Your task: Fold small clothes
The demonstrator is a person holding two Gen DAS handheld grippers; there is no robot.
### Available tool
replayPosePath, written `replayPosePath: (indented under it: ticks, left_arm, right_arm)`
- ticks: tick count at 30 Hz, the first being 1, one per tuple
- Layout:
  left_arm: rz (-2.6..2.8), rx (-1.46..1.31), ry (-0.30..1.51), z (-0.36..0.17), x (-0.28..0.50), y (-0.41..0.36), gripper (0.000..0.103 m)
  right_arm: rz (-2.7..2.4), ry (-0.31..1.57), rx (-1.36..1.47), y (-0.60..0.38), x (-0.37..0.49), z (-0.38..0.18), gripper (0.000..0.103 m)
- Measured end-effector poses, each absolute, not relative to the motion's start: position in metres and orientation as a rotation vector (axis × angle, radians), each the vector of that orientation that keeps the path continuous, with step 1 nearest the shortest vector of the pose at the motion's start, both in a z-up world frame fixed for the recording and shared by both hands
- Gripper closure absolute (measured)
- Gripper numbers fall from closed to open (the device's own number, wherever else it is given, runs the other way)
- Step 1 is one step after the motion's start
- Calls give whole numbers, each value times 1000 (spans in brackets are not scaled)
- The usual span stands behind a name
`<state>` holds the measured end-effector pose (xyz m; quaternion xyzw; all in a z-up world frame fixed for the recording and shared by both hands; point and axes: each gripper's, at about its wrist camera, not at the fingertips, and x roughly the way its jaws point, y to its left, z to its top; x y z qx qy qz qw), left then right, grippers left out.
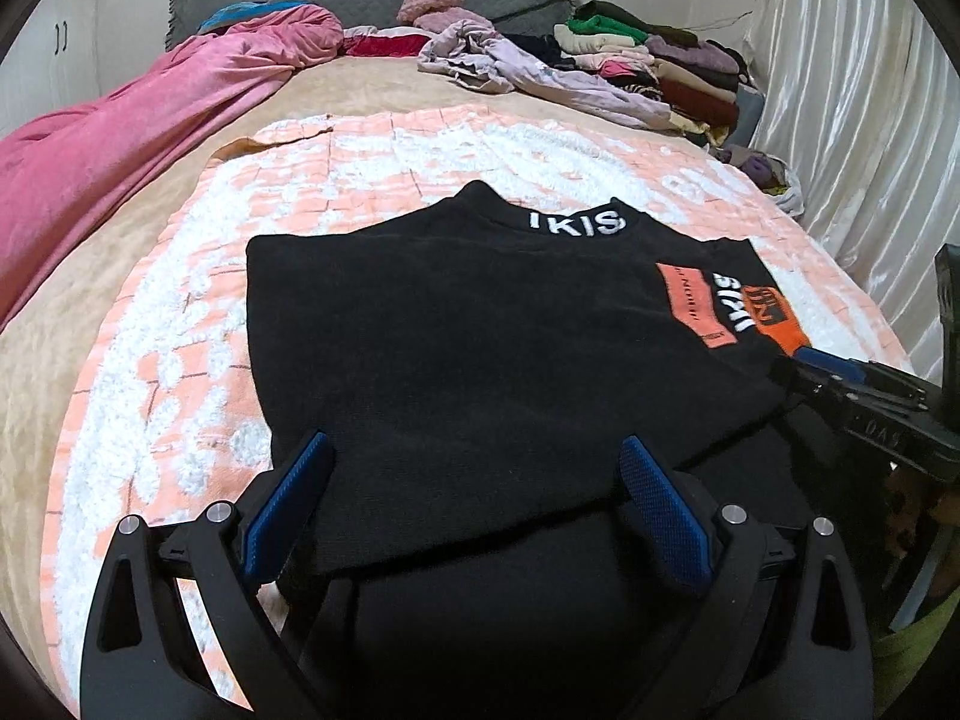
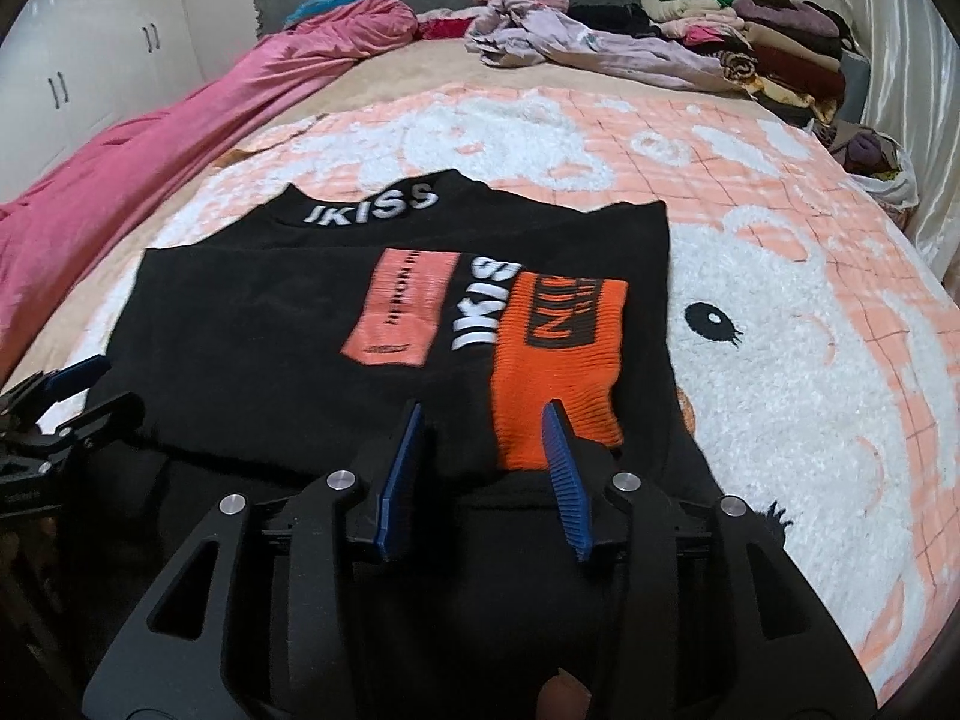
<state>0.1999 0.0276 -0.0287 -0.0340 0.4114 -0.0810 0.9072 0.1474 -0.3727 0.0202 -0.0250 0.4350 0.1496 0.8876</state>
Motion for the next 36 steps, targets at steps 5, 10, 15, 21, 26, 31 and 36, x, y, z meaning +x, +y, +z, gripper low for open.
replayPosePath:
  ticks: [5,10,15,21,26,31,36]
  left_arm:
    - [-164,-23,853,-29,195,18,7]
    - [-157,-18,869,-33,197,20,7]
    - [-171,-41,860,-28,196,22,7]
    - [-194,-65,841,-18,189,23,7]
    - [-184,-65,816,-8,183,24,5]
    - [-171,-69,804,-3,180,26,5]
    - [-152,-61,779,5,174,27,5]
  right_arm:
    - [329,909,-71,-361,142,18,66]
    - [313,930,-59,-362,143,13,64]
    - [323,915,-46,-363,137,21,53]
    - [328,874,-56,-360,127,36,32]
    - [315,852,-48,-364,122,46,23]
    - [301,839,-34,-369,118,54,17]
    - [306,824,-33,-372,113,63,14]
